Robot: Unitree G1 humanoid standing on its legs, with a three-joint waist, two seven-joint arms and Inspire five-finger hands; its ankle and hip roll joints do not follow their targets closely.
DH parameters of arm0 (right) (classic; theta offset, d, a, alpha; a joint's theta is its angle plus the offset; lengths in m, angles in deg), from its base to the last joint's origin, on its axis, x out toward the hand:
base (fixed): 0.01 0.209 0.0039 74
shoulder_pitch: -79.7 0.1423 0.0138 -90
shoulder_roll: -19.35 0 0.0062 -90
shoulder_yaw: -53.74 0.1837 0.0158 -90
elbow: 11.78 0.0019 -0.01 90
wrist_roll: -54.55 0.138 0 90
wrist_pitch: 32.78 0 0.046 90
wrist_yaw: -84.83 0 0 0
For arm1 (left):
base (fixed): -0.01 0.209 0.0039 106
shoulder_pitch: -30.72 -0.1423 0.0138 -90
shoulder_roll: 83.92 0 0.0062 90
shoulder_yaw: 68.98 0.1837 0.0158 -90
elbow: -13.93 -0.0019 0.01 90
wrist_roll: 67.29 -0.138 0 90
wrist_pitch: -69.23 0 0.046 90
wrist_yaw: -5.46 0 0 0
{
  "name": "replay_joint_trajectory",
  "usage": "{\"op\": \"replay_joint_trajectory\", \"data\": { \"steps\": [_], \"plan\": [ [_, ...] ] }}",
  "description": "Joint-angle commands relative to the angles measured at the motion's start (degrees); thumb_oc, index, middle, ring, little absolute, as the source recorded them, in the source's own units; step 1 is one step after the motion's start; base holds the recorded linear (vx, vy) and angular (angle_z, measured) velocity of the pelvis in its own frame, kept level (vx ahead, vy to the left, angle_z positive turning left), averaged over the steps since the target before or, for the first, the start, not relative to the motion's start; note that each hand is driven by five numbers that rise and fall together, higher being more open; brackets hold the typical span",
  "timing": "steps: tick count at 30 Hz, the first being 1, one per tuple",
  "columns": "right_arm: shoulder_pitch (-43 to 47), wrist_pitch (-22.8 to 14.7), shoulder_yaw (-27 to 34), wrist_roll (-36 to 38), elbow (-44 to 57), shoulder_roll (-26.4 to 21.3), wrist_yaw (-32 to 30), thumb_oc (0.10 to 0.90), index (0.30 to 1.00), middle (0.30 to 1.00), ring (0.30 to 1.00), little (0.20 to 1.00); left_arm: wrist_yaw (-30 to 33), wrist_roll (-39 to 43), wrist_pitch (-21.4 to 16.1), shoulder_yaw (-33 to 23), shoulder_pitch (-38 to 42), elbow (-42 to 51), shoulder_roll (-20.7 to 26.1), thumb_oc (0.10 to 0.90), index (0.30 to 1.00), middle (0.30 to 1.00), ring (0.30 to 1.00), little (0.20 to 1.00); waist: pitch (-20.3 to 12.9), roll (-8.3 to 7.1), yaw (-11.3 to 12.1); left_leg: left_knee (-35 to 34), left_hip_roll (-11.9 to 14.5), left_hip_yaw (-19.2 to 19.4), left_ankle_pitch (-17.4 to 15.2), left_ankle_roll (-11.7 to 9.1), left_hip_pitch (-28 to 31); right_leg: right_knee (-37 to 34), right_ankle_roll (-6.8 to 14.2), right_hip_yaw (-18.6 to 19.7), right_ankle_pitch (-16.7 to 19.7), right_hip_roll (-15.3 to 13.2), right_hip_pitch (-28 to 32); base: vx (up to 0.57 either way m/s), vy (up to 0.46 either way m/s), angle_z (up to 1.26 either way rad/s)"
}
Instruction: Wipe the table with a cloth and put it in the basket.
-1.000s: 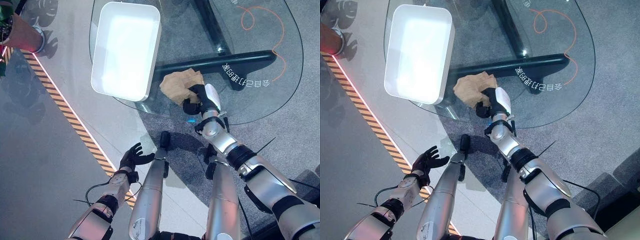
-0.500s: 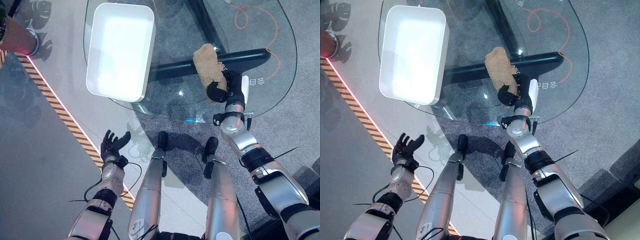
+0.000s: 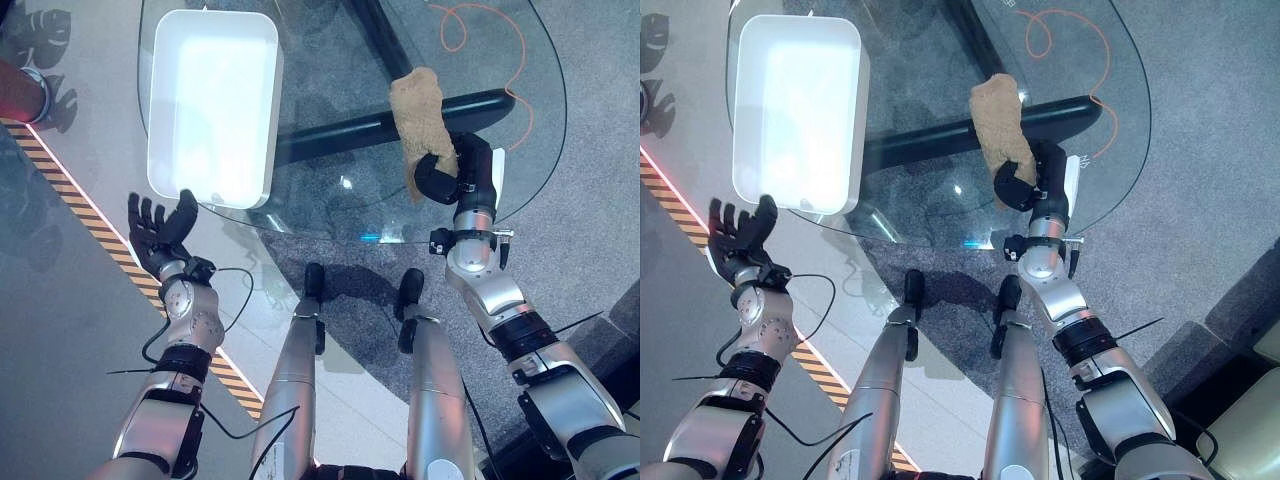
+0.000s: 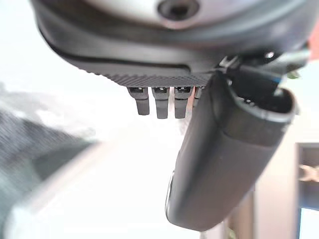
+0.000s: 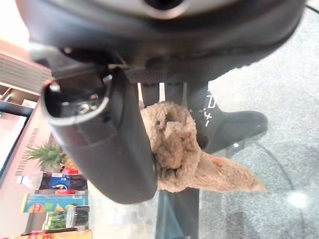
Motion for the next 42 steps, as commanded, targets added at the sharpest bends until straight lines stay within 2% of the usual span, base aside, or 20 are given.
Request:
{"op": "replay_joint_trajectory", "data": {
  "steps": [1,4,8,12,16,18,22,26,29,39,42],
  "plan": [
    [2.45,-8.43,3.66,-6.78,14.12,0.37,2.07,0.1,0.3,0.3,0.3,0.2,-2.73,-6.65,-7.75,-3.59,0.52,5.8,2.98,0.8,0.9,0.9,0.9,0.9,-1.54,0.44,-0.54,-0.02,-0.77,1.87,-0.09,3.94,0.63,1.89,0.74,1.24,-0.87,0.07,1.79,0.0,0.0,0.0],
    [2.41,-8.62,4.2,-9.14,16.74,0.97,3.41,0.1,0.3,0.3,0.3,0.2,-5.34,-9.14,-7.0,-3.18,0.5,11.77,1.62,0.8,0.9,0.9,0.9,0.9,-1.54,0.35,-0.41,-0.09,-0.78,1.91,-0.28,4.06,0.62,1.73,0.87,1.14,-0.84,0.13,1.89,0.0,0.0,0.0],
    [1.95,-9.81,5.32,-11.26,20.26,2.07,5.46,0.1,0.3,0.3,0.3,0.2,-9.13,-11.13,-2.58,-1.79,0.36,19.64,0.54,0.8,0.9,0.9,0.9,0.9,-1.54,0.09,-0.4,-0.14,-0.78,2.09,-0.39,4.26,0.61,1.39,1.07,0.99,-0.47,0.22,2.07,0.0,0.0,0.0],
    [1.9,-10.9,5.83,-11.68,22.29,2.64,7.28,0.1,0.3,0.3,0.3,0.2,-11.73,-10.68,-0.46,-0.82,0.94,22.71,0.38,0.8,0.9,0.9,0.9,0.9,-1.54,-0.15,-0.64,0.01,-0.8,2.21,-0.53,4.43,0.73,1.36,1.22,1.0,-0.22,0.32,2.17,0.0,0.0,0.0],
    [2.2,-11.66,5.76,-11.56,24.3,2.73,9.21,0.1,0.3,0.3,0.3,0.2,-14.87,-7.69,3.73,0.39,2.2,25.51,0.41,0.8,0.9,0.9,0.9,0.9,-1.54,-0.23,-1.11,0.29,-0.76,2.53,-0.71,4.5,0.78,1.31,1.38,1.22,-0.05,0.38,2.18,0.0,0.0,0.0],
    [2.35,-11.81,5.75,-11.6,24.8,2.74,9.91,0.1,0.3,0.3,0.3,0.2,-15.63,-6.84,4.09,0.93,2.63,25.93,0.47,0.8,0.9,0.9,0.9,0.9,-1.54,-0.28,-1.28,0.37,-0.75,2.62,-0.73,4.53,0.77,1.26,1.46,1.29,0.08,0.4,2.16,0.0,0.0,0.0],
    [3.11,-12.11,5.43,-10.65,25.62,2.56,11.75,0.1,0.3,0.3,0.3,0.2,-16.03,-6.28,7.59,2.55,4.24,27.03,0.4,0.8,0.9,0.9,0.9,0.9,-1.54,-0.45,-1.69,0.38,-0.68,2.8,-0.73,4.45,1.07,0.94,1.61,1.44,0.34,0.32,2.55,0.0,0.0,0.0],
    [4.26,-12.48,4.25,-10.19,25.9,2.61,13.09,0.1,0.3,0.3,0.3,0.2,-19.98,-0.61,11.63,4.18,6.52,26.72,-0.01,0.8,0.9,0.9,0.9,0.9,-1.54,-0.66,-2.09,0.39,-0.55,3.03,-0.79,4.33,1.21,0.61,1.79,1.52,0.54,0.26,2.72,0.0,0.0,0.0],
    [4.82,-12.87,3.58,-9.85,26.43,2.72,14.04,0.1,0.3,0.3,0.3,0.2,-20.74,0.57,14.01,5.49,7.7,26.84,-0.3,0.8,0.9,0.9,0.9,0.9,-1.54,-0.75,-2.38,0.24,-0.54,3.12,-0.78,4.35,1.17,0.45,1.89,1.6,0.68,0.33,2.61,0.0,0.0,0.0],
    [6.64,-13.32,1.79,-8.18,27.28,3.08,16.92,0.1,0.3,0.3,0.3,0.2,-23.3,7.23,17.44,7.06,10.67,25.62,-1.27,0.8,0.9,0.9,0.9,0.9,-1.54,-0.95,-2.98,-0.03,-0.53,3.36,-0.78,4.24,1.42,-0.13,2.12,1.72,0.95,0.2,2.81,0.0,0.0,0.0],
    [7.28,-13.19,1.27,-7.79,27.49,3.36,17.37,0.1,0.3,0.3,0.3,0.2,-24.22,10.04,17.22,7.33,11.51,25.23,-1.85,0.8,0.9,0.9,0.9,0.9,-1.54,-1.03,-3.17,-0.17,-0.49,3.43,-0.78,4.16,1.53,-0.38,2.2,1.76,1.02,0.19,2.92,0.0,0.0,0.0]
  ]
}}
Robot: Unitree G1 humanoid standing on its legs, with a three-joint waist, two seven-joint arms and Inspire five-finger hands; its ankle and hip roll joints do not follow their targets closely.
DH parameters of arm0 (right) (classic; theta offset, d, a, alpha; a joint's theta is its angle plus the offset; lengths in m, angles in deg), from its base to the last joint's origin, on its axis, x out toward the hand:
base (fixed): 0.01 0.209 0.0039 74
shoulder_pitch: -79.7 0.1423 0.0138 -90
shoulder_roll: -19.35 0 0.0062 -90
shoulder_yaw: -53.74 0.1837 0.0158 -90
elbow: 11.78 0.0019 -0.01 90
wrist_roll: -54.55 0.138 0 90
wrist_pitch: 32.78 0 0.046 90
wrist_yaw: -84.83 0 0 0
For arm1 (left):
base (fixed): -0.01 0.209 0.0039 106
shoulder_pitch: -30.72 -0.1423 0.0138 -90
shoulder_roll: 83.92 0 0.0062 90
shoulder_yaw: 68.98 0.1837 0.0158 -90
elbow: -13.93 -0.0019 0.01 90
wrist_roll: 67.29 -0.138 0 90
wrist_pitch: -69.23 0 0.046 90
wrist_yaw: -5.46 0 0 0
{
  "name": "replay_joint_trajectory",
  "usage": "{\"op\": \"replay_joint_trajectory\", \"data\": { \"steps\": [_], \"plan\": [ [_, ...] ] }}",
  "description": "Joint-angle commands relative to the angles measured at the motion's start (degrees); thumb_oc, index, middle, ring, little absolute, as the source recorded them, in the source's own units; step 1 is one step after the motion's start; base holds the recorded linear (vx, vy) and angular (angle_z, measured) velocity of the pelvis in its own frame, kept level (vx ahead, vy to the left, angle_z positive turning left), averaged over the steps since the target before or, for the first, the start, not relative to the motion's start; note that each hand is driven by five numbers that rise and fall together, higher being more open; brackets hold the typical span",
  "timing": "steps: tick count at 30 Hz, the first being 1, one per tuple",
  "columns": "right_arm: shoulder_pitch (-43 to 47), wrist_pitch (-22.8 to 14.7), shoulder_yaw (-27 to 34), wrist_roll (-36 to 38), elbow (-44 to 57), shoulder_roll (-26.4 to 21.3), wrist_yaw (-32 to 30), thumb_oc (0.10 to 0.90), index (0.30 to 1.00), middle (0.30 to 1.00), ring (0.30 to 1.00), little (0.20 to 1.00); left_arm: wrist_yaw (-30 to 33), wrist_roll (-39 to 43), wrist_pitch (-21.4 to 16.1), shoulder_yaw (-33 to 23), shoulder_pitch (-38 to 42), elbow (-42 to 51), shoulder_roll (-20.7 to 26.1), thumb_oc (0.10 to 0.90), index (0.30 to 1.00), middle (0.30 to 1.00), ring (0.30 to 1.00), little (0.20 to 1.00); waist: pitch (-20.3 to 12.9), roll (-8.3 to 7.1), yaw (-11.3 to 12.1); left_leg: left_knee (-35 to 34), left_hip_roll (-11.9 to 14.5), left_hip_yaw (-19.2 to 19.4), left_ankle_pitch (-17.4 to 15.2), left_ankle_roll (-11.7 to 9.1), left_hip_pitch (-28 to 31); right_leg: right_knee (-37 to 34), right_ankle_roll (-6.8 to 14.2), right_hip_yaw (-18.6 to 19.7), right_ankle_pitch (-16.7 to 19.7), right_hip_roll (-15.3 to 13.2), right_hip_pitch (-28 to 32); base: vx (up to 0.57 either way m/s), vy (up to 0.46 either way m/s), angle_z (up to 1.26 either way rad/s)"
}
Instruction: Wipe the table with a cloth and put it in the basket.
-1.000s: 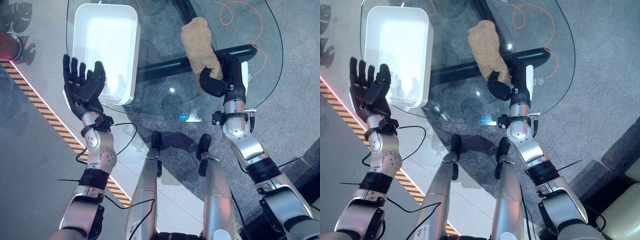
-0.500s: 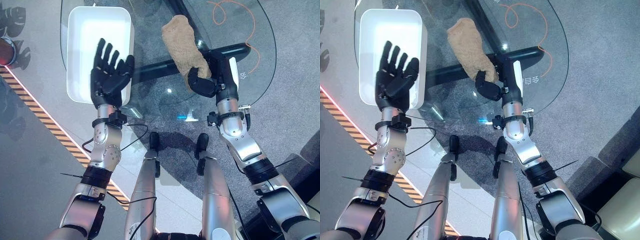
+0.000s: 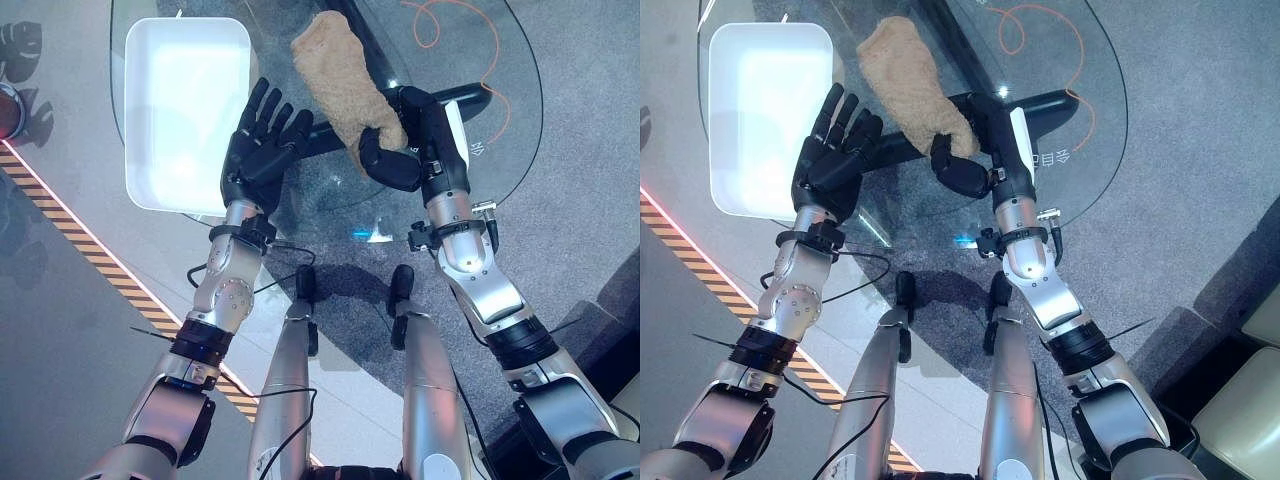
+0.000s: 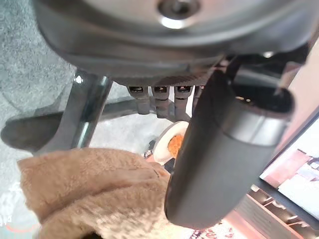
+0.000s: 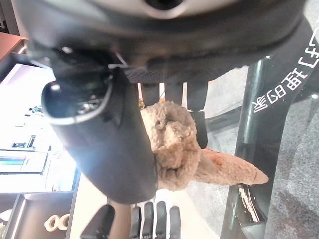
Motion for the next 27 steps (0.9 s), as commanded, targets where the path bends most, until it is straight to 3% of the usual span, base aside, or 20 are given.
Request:
{"op": "replay_joint_trajectory", "data": {
  "steps": [1,12,27],
  "plan": [
    [8.61,-9.89,0.71,0.71,13.47,1.71,1.41,0.1,0.3,0.3,0.3,0.2,-4.61,3.67,-3.07,-0.94,5.64,6.26,-0.53,0.8,0.9,0.9,0.9,0.9,-1.69,-0.25,-0.11,-0.44,-0.67,3.17,-0.64,3.97,1.56,-0.51,1.94,1.4,0.96,-0.34,2.98,0.0,0.0,0.0],
    [10.16,-8.46,-1.19,1.19,13.72,2.8,3.2,0.1,0.3,0.3,0.3,0.2,-7.12,9.62,-4.34,-0.93,7.95,7.13,-3.05,0.8,0.9,0.9,0.9,0.9,-1.69,-0.54,-0.48,-0.92,-0.89,3.2,-0.69,3.92,1.93,-1.16,1.99,1.53,1.17,-0.28,3.16,0.0,0.0,0.0],
    [11.48,-7.12,-2.67,2.43,13.4,3.77,7.61,0.1,0.3,0.3,0.3,0.2,-8.66,11.34,-3.97,-0.83,9.79,7.26,-4.02,0.8,0.9,0.9,0.9,0.9,-1.69,-0.67,-0.44,-1.44,-1.1,3.21,-0.45,3.81,1.88,-1.66,2.17,1.42,1.4,-0.37,3.1,0.0,0.0,0.0]
  ]
}}
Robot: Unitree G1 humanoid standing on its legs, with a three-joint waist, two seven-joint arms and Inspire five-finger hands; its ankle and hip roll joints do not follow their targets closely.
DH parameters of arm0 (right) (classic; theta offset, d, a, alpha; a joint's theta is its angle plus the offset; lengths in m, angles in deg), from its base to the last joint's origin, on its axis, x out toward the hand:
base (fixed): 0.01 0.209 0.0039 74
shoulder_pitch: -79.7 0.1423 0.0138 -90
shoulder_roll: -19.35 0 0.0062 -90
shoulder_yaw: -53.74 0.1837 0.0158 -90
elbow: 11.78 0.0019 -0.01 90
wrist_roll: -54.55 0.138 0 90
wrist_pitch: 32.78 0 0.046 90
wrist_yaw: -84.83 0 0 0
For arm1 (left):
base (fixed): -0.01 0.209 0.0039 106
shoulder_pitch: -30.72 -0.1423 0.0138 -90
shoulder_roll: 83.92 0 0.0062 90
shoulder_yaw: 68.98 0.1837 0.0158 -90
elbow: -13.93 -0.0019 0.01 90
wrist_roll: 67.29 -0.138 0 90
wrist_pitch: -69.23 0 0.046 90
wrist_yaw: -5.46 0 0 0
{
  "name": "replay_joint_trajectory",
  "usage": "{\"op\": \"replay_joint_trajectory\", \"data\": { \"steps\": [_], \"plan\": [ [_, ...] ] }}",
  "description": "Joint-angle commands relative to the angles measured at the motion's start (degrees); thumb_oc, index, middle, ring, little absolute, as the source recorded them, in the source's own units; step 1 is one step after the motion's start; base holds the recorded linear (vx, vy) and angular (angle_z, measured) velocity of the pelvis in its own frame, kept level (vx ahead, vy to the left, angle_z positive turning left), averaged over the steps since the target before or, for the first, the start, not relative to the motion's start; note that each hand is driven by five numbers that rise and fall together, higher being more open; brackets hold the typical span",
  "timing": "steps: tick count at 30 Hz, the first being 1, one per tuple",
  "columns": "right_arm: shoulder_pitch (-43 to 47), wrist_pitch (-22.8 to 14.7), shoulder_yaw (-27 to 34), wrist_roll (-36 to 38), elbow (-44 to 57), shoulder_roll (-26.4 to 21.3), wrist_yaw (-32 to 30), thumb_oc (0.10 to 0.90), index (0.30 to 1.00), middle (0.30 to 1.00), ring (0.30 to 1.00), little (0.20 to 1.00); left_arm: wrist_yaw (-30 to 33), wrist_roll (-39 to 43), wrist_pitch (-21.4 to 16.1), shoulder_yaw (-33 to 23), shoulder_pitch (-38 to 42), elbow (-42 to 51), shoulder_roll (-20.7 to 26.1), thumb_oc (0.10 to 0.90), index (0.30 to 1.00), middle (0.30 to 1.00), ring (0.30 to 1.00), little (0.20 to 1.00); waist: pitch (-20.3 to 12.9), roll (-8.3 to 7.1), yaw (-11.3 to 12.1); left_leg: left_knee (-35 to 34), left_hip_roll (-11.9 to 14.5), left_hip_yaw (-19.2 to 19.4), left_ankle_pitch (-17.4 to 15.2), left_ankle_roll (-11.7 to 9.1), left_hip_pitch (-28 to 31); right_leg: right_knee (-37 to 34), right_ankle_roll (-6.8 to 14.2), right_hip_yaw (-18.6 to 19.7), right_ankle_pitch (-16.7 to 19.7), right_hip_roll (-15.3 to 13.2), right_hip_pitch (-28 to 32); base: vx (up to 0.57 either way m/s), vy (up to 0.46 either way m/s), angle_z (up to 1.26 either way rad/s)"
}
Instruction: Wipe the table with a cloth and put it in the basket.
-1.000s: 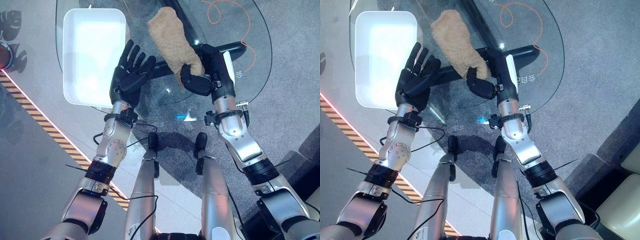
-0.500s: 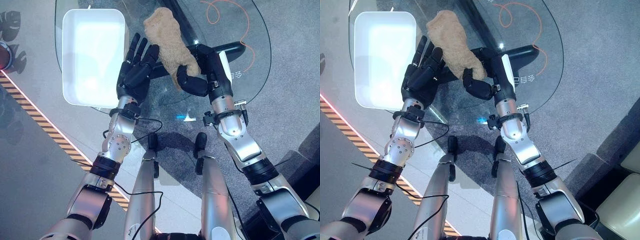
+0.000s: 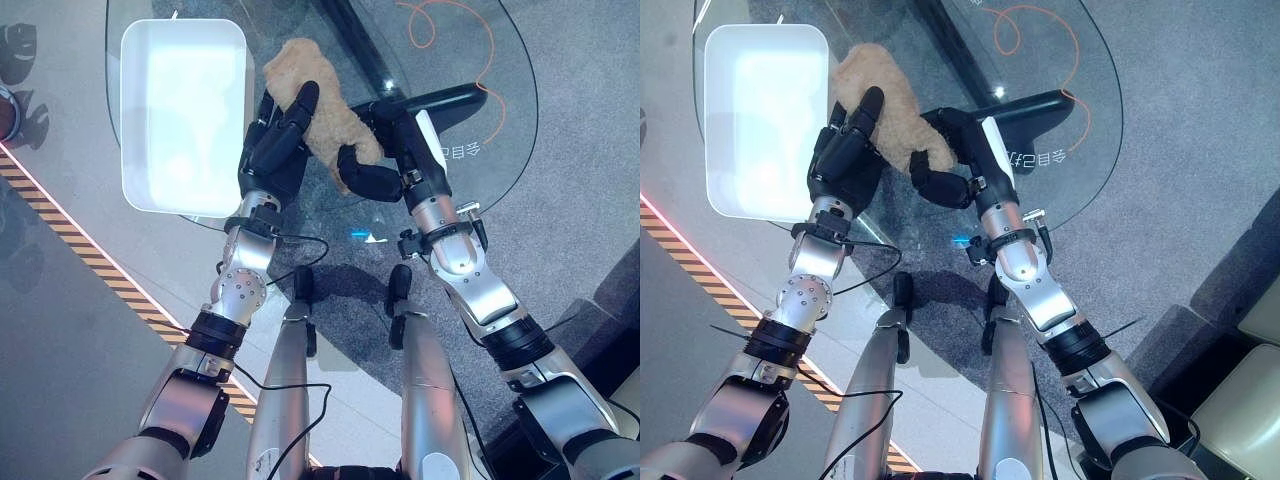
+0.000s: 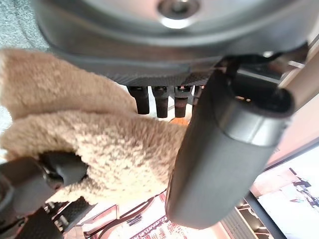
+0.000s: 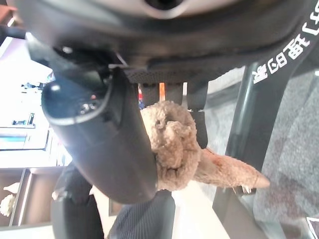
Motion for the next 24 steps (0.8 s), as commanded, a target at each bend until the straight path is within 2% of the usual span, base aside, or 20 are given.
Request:
{"op": "replay_joint_trajectory", "data": {
  "steps": [1,13,15,24],
  "plan": [
    [10.64,-7.08,1.13,1.3,13.33,3.5,1.69,0.1,0.3,0.3,0.3,0.2,-5.4,0.91,-3.95,-0.78,8.42,7.12,-0.32,0.8,0.9,0.9,0.9,0.9,-1.69,-0.17,0.35,-1.04,-1.04,3.05,-0.45,3.82,1.61,-1.66,2.09,1.2,1.37,-0.33,3.09,0.0,0.0,0.0],
    [11.18,-6.29,-0.13,1.65,13.18,3.85,3.4,0.1,0.3,0.3,0.3,0.2,-6.99,-0.09,-4.29,-0.59,9.0,7.02,-0.37,0.8,0.9,0.9,0.9,0.9,-1.69,-0.21,0.47,-1.2,-1.16,2.85,-0.45,3.74,1.7,-2.05,2.08,1.08,1.4,-0.44,3.3,0.0,0.0,0.0],
    [11.24,-6.37,-0.32,1.84,13.04,3.85,3.35,0.1,0.3,0.3,0.3,0.2,-8.39,-1.08,-5.84,-0.39,9.27,6.94,-0.21,0.1,0.3,0.3,0.3,0.2,-1.69,-0.25,0.43,-1.2,-1.15,2.83,-0.5,3.66,1.78,-2.04,2.11,1.11,1.4,-0.41,3.34,0.0,0.0,0.0],
    [11.18,-6.43,-0.27,1.81,12.96,3.99,3.41,0.1,0.3,0.3,0.3,0.2,-7.85,-2.34,-6.4,-0.38,9.23,7.07,-0.3,0.1,0.3,0.3,0.3,0.2,-1.69,-0.23,0.38,-1.11,-1.33,2.88,-0.58,3.81,1.56,-1.91,2.05,1.3,1.42,-0.19,2.96,0.0,0.0,0.0]
  ]
}}
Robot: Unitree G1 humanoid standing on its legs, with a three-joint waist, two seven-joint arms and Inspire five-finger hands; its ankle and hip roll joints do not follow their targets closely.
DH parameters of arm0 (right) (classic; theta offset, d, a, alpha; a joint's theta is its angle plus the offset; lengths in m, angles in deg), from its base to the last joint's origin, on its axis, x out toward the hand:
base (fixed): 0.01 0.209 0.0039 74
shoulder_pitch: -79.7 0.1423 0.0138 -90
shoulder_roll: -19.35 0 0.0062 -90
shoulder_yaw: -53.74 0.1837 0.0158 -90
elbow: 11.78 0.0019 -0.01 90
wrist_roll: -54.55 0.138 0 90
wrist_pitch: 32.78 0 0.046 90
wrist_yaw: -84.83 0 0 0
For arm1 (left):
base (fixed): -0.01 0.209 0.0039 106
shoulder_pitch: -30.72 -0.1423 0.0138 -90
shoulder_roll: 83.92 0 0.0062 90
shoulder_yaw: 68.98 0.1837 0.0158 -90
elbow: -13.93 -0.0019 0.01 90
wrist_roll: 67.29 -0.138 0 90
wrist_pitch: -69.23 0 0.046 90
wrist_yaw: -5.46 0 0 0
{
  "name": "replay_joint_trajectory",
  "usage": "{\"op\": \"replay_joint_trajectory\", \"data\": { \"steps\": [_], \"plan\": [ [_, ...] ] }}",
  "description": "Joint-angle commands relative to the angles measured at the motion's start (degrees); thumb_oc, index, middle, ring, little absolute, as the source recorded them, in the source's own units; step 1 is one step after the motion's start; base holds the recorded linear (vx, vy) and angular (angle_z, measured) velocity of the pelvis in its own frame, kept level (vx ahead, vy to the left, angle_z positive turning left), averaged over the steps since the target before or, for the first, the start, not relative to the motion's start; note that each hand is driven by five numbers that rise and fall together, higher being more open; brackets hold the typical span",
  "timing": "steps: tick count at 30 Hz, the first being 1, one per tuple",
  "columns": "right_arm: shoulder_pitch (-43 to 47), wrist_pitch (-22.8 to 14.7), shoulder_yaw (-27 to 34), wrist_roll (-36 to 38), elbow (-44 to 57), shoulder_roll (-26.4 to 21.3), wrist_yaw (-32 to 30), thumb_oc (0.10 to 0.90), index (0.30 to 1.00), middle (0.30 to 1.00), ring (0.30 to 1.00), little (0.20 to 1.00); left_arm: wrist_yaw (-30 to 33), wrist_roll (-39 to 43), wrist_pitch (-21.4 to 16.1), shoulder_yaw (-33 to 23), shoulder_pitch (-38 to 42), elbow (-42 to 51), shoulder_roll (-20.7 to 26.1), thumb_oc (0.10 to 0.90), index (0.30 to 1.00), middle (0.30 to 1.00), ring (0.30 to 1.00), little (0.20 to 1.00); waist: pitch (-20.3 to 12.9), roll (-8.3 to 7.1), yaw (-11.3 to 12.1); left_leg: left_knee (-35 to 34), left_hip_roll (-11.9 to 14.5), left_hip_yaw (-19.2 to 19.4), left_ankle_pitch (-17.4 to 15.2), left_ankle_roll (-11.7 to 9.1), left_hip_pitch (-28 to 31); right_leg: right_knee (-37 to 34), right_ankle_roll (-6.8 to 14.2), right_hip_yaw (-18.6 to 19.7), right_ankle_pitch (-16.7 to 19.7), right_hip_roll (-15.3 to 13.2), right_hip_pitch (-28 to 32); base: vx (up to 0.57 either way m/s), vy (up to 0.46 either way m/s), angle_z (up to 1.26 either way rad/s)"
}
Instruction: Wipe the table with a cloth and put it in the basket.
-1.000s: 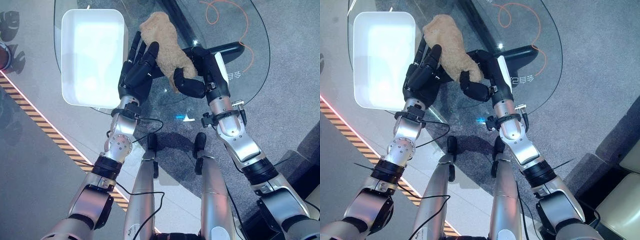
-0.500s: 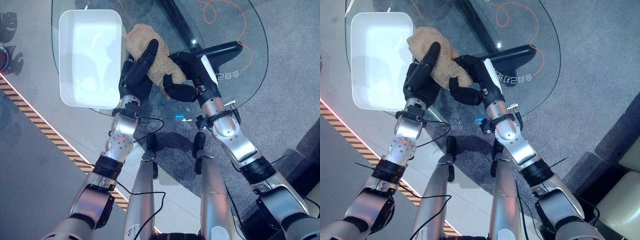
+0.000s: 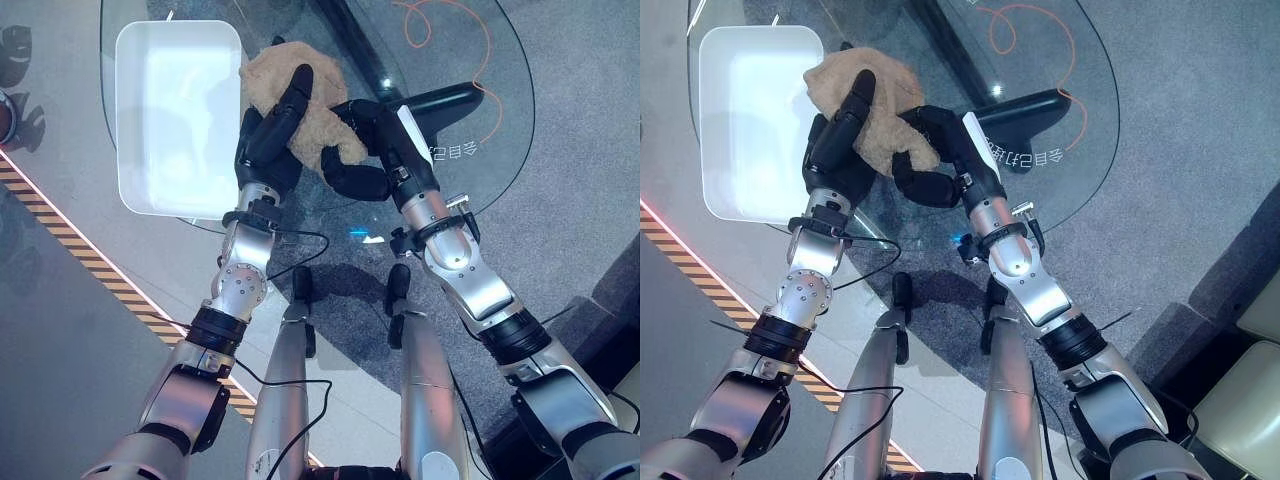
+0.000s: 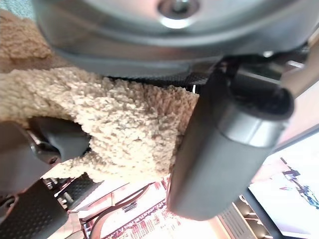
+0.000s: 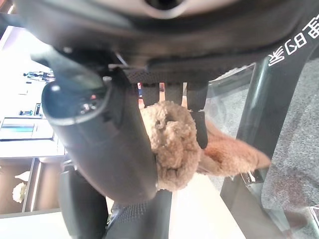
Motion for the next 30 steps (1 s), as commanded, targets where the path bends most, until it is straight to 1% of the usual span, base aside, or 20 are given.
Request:
{"op": "replay_joint_trajectory", "data": {
  "steps": [1,10,12,13,15,16,22,23,24,25,30],
  "plan": [
    [8.7,-6.91,1.28,0.58,12.83,4.04,1.41,0.1,0.3,0.3,0.3,0.2,-5.54,-3.02,-4.64,-0.33,7.77,6.99,-0.15,0.1,0.3,0.3,0.3,0.2,-1.69,-0.19,0.99,-0.74,-1.29,2.88,-0.78,4.04,1.32,-1.9,1.98,1.31,1.25,-0.15,2.92,0.0,0.0,0.0],
    [8.73,-6.46,1.66,0.52,12.84,4.52,1.54,0.1,0.3,0.3,0.3,0.2,-4.99,-3.55,-5.22,-0.73,7.77,7.17,-0.38,0.1,0.3,0.3,0.3,0.2,-1.69,-0.15,1.03,-0.63,-1.23,2.85,-0.81,4.01,1.21,-1.66,1.98,1.34,1.19,-0.13,2.72,0.0,0.0,0.0],
    [8.62,-6.41,1.8,0.47,12.98,4.59,1.73,0.138,0.333,0.333,0.333,0.238,-4.92,-3.57,-5.62,-0.91,7.75,7.25,-0.45,0.1,0.3,0.3,0.3,0.2,-1.69,-0.14,1.01,-0.63,-1.22,2.83,-0.82,4.03,1.1,-1.57,1.96,1.34,1.15,-0.1,2.53,0.0,0.0,0.0],
    [8.62,-6.44,1.8,0.55,12.99,4.54,1.8,0.144,0.338,0.338,0.338,0.244,-4.88,-3.61,-5.76,-0.96,7.73,7.32,-0.46,0.1,0.3,0.3,0.3,0.2,-1.69,-0.16,1.01,-0.63,-1.25,2.82,-0.81,4.03,1.05,-1.61,1.95,1.32,1.15,-0.09,2.51,0.0,0.0,0.0],
    [8.78,-6.43,1.71,0.64,12.92,4.44,1.71,0.105,0.305,0.305,0.305,0.205,-4.92,-3.75,-5.74,-0.98,7.78,7.21,-0.51,0.1,0.3,0.3,0.3,0.2,-1.69,-0.18,1.02,-0.59,-1.28,2.76,-0.83,4.01,1.03,-1.57,1.93,1.29,1.11,-0.08,2.49,0.0,0.0,0.0],
    [8.77,-6.43,1.71,0.6,12.9,4.49,1.7,0.1,0.3,0.3,0.3,0.2,-4.9,-3.86,-5.76,-1.01,7.76,7.2,-0.57,0.1,0.3,0.3,0.3,0.2,-1.69,-0.17,1.02,-0.58,-1.3,2.75,-0.83,4.02,1.02,-1.51,1.92,1.3,1.1,-0.04,2.45,0.0,0.0,0.0],
    [8.87,-6.42,1.65,0.47,12.92,4.63,1.56,0.1,0.3,0.3,0.3,0.2,-4.67,-3.84,-6.1,-1.12,7.74,7.26,-0.64,0.1,0.3,0.3,0.3,0.2,-1.69,-0.14,1.07,-0.8,-1.41,2.76,-0.72,4.01,1.05,-1.68,1.9,1.25,1.11,0.03,2.48,0.0,0.0,0.0],
    [8.88,-6.54,1.53,0.98,12.88,4.59,1.13,0.369,0.531,0.531,0.531,0.469,-4.74,-3.95,-6.17,-1.14,7.72,7.19,-0.75,0.1,0.3,0.3,0.3,0.2,-1.69,-0.12,1.07,-0.8,-1.34,2.77,-0.71,3.98,1.03,-1.65,1.88,1.27,1.11,-0.02,2.43,0.0,0.0,0.0],
    [8.84,-6.59,1.53,1.05,12.9,4.61,1.23,0.473,0.62,0.62,0.62,0.573,-4.77,-3.92,-6.2,-1.14,7.69,7.19,-0.73,0.1,0.3,0.3,0.3,0.2,-1.69,-0.12,1.06,-0.75,-1.35,2.77,-0.72,3.98,1.0,-1.62,1.87,1.28,1.11,-0.01,2.42,0.0,0.0,0.0],
    [8.72,-6.62,1.54,1.05,12.77,4.71,1.33,0.8,0.9,0.9,0.9,0.9,-4.79,-3.98,-6.07,-1.31,7.53,7.32,-0.8,0.1,0.3,0.3,0.3,0.2,-1.69,-0.1,1.08,-0.74,-1.33,2.79,-0.74,3.94,1.06,-1.63,1.85,1.3,1.09,-0.02,2.48,0.0,0.0,0.0],
    [8.27,-6.62,1.8,1.05,13.29,4.86,1.39,0.8,0.9,0.9,0.9,0.9,-4.53,-3.91,-6.29,-1.24,7.28,7.57,-0.76,0.1,0.3,0.3,0.3,0.2,-1.69,-0.12,0.99,-0.95,-1.38,2.79,-0.71,3.93,1.24,-1.8,1.87,1.32,1.08,0.03,2.67,0.0,0.0,0.0]
  ]
}}
